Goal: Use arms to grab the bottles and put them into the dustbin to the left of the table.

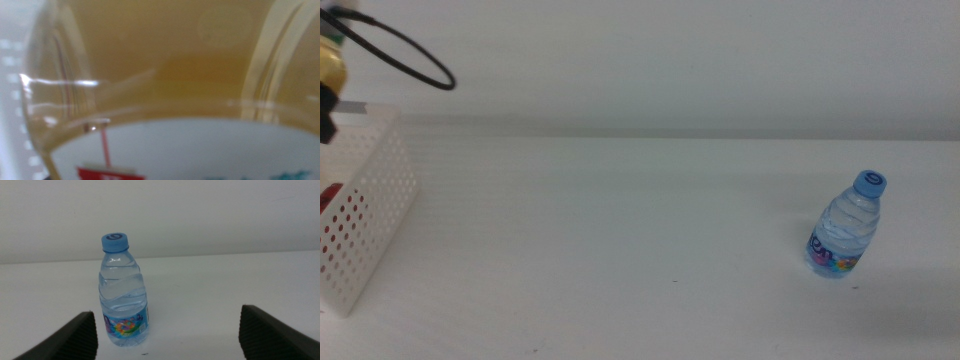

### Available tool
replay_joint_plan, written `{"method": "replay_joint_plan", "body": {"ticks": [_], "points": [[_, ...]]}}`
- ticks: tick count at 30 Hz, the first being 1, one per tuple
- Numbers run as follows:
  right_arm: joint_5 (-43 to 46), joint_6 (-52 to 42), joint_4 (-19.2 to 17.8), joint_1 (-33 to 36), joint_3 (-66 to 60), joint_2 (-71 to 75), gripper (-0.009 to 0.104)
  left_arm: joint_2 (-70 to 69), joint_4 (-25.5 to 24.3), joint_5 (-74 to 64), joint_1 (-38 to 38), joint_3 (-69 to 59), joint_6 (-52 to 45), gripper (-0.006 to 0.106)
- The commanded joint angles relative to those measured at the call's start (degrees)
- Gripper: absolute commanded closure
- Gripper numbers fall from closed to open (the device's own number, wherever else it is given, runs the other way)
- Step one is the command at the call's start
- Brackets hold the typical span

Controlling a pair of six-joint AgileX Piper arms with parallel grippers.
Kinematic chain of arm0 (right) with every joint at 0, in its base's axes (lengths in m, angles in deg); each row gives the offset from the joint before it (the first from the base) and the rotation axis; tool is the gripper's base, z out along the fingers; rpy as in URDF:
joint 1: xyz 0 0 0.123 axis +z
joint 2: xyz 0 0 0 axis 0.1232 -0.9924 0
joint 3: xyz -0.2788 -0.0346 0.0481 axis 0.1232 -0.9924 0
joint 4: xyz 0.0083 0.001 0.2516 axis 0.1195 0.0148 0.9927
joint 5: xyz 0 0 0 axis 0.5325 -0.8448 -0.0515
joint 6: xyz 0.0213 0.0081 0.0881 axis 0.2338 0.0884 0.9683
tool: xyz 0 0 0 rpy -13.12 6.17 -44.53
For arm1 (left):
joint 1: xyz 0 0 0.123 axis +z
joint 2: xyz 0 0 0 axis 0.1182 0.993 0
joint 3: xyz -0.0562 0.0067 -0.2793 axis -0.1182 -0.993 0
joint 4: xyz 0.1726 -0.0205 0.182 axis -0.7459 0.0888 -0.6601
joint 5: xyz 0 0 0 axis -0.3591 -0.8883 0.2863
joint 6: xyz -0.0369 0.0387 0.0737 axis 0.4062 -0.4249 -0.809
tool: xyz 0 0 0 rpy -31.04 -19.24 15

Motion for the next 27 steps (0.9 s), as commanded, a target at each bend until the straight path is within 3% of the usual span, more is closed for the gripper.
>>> {"method": "replay_joint_plan", "body": {"ticks": [1, 4, 10, 27], "points": [[-0.1, -0.4, -0.1, -0.3, -2.4, 2.2, 0.019, 1.1, -1.8, -4.5, 1.2, 2.7, -0.6, 0.102], [-0.1, -0.4, -0.1, -0.3, -2.4, 2.2, 0.019, 2.1, -5.4, -4.5, 2.3, 2.7, -0.3, 0.102], [-0.1, -0.4, -0.1, -0.3, -2.4, 2.2, 0.019, 2.2, -5.4, -4.5, 3.5, -1.7, 4.2, 0.102], [-0.1, -0.4, -0.1, -0.3, -2.4, 2.2, 0.019, 2.8, -8.4, -0.7, 3.5, -11.8, 5.7, 0.102]]}}
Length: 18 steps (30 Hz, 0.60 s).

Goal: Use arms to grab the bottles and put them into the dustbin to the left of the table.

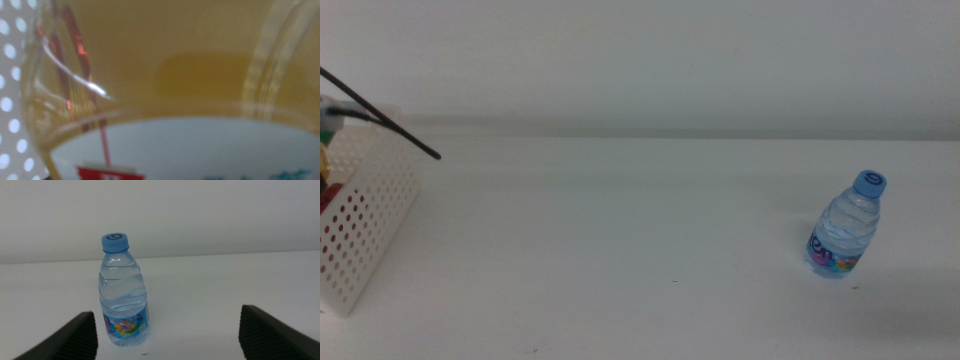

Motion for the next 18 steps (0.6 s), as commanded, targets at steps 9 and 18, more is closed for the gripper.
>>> {"method": "replay_joint_plan", "body": {"ticks": [9, 18], "points": [[-0.1, -0.4, -0.1, -0.3, -2.4, 2.2, 0.019, -0.6, 1.0, 1.4, 0.1, -0.3, -2.6, 0.049], [-0.1, -0.4, -0.1, -0.3, -2.4, 2.2, 0.019, -2.0, 0.3, -2.9, -0.4, 3.9, -2.1, 0.007]]}}
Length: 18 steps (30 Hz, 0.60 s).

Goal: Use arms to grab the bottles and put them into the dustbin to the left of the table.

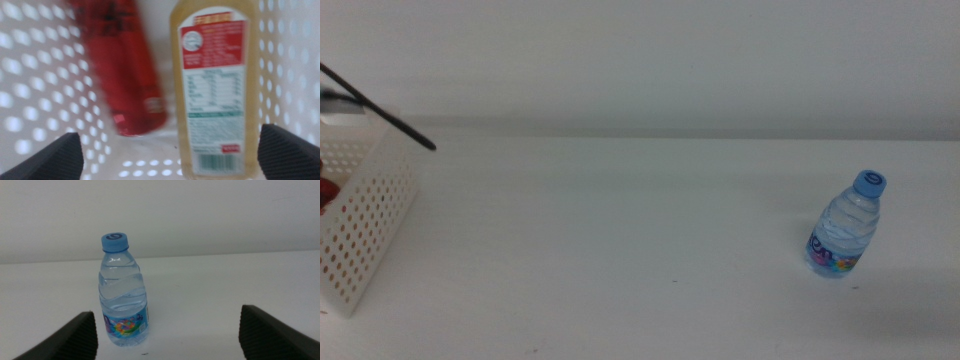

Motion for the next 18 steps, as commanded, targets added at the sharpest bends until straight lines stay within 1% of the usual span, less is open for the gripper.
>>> {"method": "replay_joint_plan", "body": {"ticks": [1, 3, 8, 11, 12, 14, 15, 16, 18], "points": [[0.0, -0.4, -0.1, -0.3, -2.4, 2.2, 0.019, -2.0, 1.0, -5.5, -0.5, 2.8, 0.0, 0.007], [0.0, -0.4, -0.1, -0.3, -2.4, 2.2, 0.019, -3.4, 2.4, -5.7, -1.6, 5.0, 0.0, 0.007], [0.0, -0.4, -0.1, -0.3, -2.4, 2.2, 0.019, -9.9, 8.2, -5.6, -5.7, 7.8, 0.0, 0.007], [0.0, -0.4, -0.1, -0.3, -2.4, 2.2, 0.019, -14.8, 14.5, -5.7, -8.6, 7.6, 0.1, 0.007], [0.0, -0.4, -0.1, -0.3, -2.4, 2.2, 0.019, -16.7, 17.3, -5.7, -9.9, 7.6, 0.1, 0.007], [0.0, -0.4, -0.1, -0.3, -2.4, 2.2, 0.019, -20.4, 21.6, -5.9, -13.5, 7.4, 0.9, 0.007], [0.0, -0.4, -0.1, -0.3, -2.4, 2.2, 0.019, -22.7, 22.4, -5.9, -16.1, 6.7, 2.8, 0.007], [0.0, -0.4, -0.1, -0.3, -2.4, 2.2, 0.019, -25.1, 22.0, -6.0, -19.1, 5.8, 4.5, 0.007], [0.0, -0.4, -0.1, -0.3, -2.4, 2.2, 0.019, -29.6, 19.8, -6.0, -25.5, 3.8, 8.3, 0.007]]}}
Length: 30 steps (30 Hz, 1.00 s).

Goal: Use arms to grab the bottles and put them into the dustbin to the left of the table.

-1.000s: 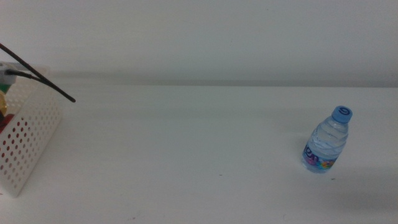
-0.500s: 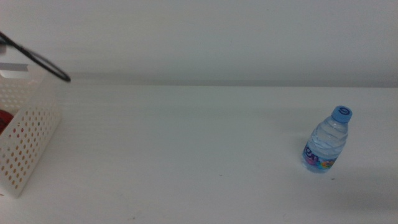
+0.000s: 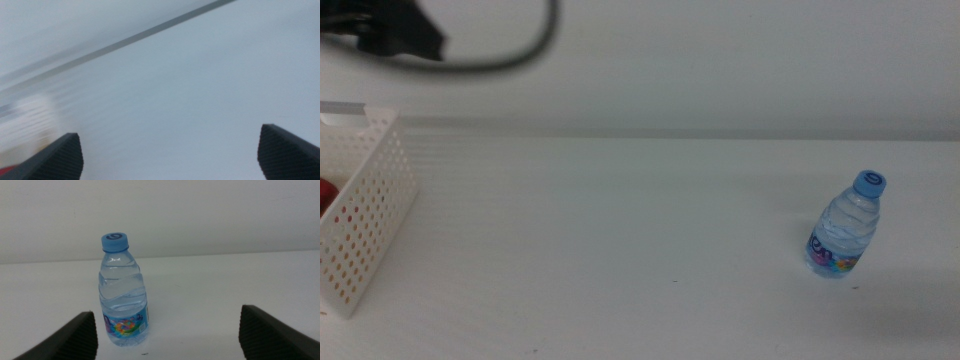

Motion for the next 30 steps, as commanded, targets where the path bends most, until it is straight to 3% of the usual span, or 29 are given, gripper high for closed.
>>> {"method": "replay_joint_plan", "body": {"ticks": [1, 7, 9, 16, 30], "points": [[0.0, -0.4, -0.1, -0.3, -2.4, 2.2, 0.019, -5.6, -2.1, -5.9, -7.8, -2.7, 5.9, 0.007], [0.0, -0.4, -0.1, -0.3, -2.4, 2.2, 0.019, -19.0, -18.1, -4.0, -31.8, -12.7, 20.7, 0.007], [0.0, -0.4, -0.1, -0.3, -2.4, 2.2, 0.019, -24.1, -20.7, -2.8, -35.6, -17.8, 22.9, 0.007], [0.0, -0.4, -0.1, -0.3, -2.4, 2.2, 0.019, -40.4, -18.1, 14.3, -37.0, -39.7, 27.1, 0.007], [0.0, -0.4, -0.1, -0.3, -2.4, 2.2, 0.019, -45.5, -17.2, 17.2, -37.0, -45.7, 29.3, 0.007]]}}
